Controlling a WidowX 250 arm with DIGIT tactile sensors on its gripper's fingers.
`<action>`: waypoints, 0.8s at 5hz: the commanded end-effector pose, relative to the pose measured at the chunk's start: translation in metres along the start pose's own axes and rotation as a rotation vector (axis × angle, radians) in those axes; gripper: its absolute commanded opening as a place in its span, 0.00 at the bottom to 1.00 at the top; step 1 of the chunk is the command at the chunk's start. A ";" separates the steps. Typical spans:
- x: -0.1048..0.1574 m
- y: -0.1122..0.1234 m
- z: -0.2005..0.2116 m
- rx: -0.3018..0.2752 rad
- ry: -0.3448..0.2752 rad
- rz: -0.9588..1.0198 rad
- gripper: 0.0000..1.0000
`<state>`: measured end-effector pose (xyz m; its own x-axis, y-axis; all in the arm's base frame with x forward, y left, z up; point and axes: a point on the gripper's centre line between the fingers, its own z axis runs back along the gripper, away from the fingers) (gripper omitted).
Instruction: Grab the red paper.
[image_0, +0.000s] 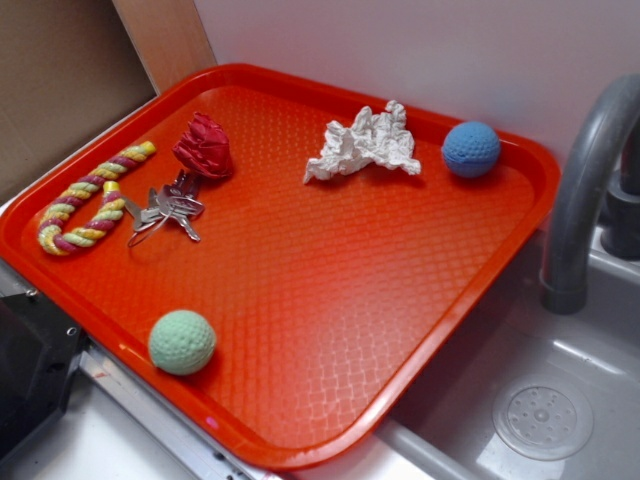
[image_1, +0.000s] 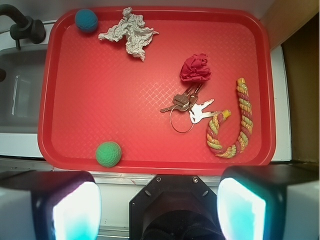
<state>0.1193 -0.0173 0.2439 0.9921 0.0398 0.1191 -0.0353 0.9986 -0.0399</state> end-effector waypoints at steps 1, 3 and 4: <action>0.000 0.000 0.000 0.000 0.000 0.000 1.00; 0.029 0.021 -0.031 -0.055 -0.043 0.509 1.00; 0.039 0.032 -0.062 -0.012 -0.145 0.747 1.00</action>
<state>0.1640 0.0124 0.1785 0.6693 0.7237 0.1683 -0.7062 0.6900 -0.1584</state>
